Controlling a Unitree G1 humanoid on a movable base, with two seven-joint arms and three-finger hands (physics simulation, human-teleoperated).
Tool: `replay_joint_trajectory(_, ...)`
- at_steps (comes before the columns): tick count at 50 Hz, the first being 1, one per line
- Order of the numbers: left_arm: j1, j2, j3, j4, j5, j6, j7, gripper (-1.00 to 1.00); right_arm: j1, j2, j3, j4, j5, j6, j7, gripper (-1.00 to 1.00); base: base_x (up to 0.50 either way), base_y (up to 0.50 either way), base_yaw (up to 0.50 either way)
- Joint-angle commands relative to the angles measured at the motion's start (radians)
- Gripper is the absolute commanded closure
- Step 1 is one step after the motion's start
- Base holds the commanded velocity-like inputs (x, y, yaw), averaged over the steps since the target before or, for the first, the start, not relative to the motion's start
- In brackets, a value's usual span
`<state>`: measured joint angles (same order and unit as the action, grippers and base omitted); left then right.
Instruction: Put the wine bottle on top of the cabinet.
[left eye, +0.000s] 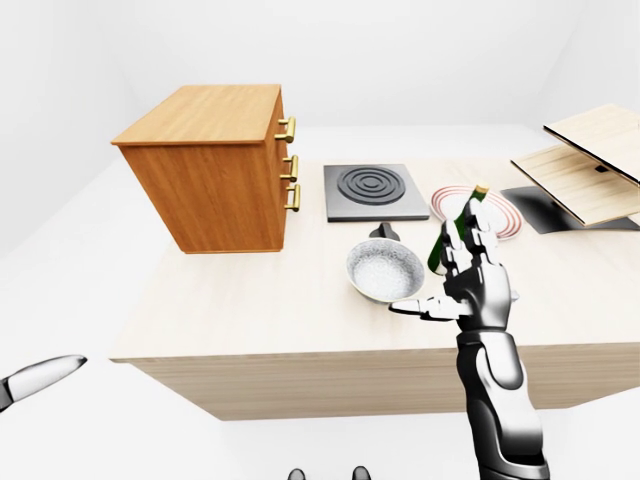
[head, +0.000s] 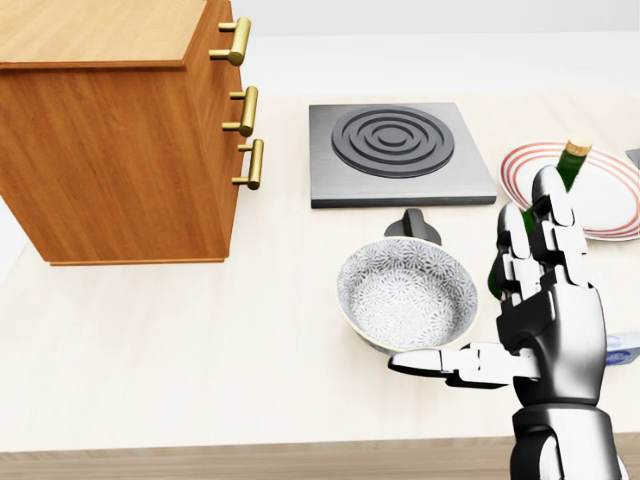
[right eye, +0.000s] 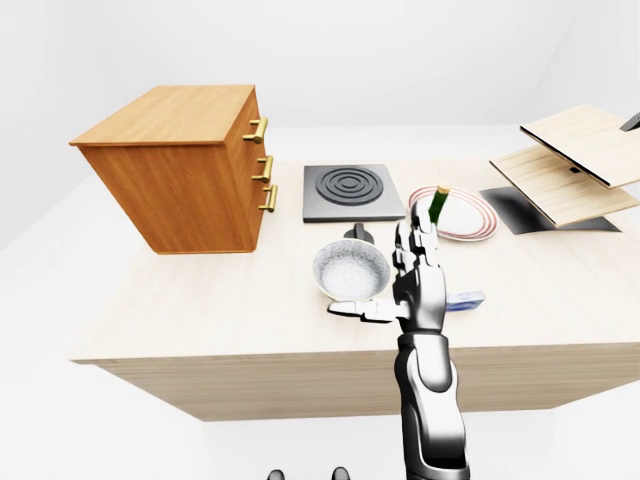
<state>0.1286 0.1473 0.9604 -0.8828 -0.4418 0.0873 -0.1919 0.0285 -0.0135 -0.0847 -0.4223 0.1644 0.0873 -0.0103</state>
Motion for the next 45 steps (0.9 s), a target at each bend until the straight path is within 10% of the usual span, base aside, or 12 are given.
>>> replay_joint_trajectory(1, -0.001, -0.005, -0.013, 0.011, 0.010, 0.000, 0.002, -1.00, -0.007, -0.003, -0.002, -0.021, 0.007, 0.000, -0.006, -1.00, 0.00, 0.01, 0.00)
replay_joint_trajectory(45, 0.008, -0.007, 0.002, 0.009, 0.004, 0.000, -0.007, -1.00, -0.020, 0.000, 0.000, -0.003, -0.010, 0.000, -0.027, -1.00, 0.00, 0.08, 0.00)
